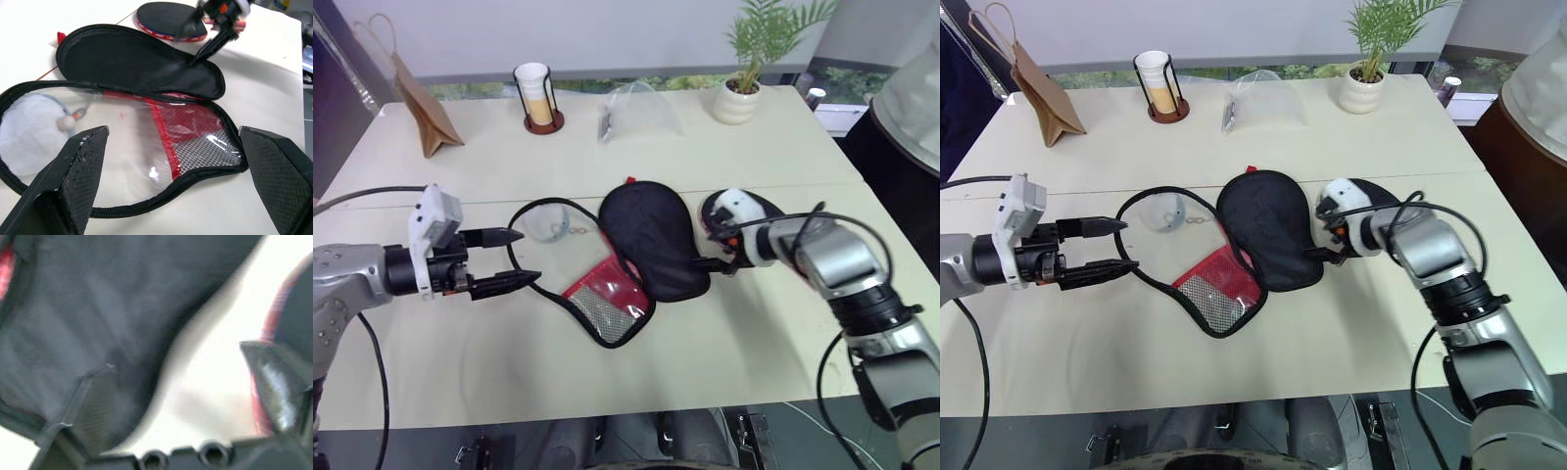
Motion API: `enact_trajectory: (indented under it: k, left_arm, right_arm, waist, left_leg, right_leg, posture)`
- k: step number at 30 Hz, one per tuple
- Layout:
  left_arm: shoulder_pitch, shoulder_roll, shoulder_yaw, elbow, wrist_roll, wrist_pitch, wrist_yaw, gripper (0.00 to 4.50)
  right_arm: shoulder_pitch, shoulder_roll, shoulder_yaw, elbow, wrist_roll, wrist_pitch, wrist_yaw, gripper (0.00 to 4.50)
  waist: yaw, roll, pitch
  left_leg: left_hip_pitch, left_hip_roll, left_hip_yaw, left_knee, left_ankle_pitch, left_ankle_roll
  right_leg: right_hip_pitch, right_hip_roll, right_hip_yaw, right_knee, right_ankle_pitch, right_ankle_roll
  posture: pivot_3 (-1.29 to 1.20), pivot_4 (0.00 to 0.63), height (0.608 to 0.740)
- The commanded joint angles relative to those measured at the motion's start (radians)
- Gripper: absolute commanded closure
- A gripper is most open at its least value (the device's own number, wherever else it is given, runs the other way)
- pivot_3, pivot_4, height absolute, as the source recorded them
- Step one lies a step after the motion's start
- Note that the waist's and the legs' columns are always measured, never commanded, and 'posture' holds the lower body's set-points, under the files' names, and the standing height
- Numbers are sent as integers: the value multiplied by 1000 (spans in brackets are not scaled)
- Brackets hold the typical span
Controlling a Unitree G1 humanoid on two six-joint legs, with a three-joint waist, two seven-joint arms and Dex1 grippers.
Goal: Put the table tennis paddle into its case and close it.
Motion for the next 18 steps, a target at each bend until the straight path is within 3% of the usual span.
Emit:
enact_trajectory:
  k: [1,4,8,18]
  left_arm:
    - [-14,-3,4,-20,-4,-12,0,86]
    - [-32,-10,-15,-4,7,-24,-4,86]
    - [-58,-17,-34,14,15,-33,-11,86]
    - [-100,-31,-81,44,40,-57,-29,86]
  right_arm:
    - [28,-130,-101,-56,-14,-66,17,47]
    - [115,-241,-156,-58,-31,-129,21,47]
    - [194,-293,-182,17,-67,-209,2,47]
    - [142,-247,-155,382,-106,-340,39,47]
  waist:
    - [2,0,0]
    - [11,0,0]
    - [9,0,0]
    - [8,1,1]
  left_leg:
    - [-1,0,0,1,0,1]
    - [-1,0,0,2,-1,2]
    - [-1,1,0,3,-1,2]
    - [-1,1,1,7,-2,3]
  right_leg:
    - [0,0,0,0,0,0]
    - [0,0,-1,-1,0,0]
    - [1,0,-1,0,0,-1]
    - [2,0,0,0,-1,-1]
  posture:
    - [0,150,734]
    - [0,150,734]
    - [0,150,734]
    - [0,150,734]
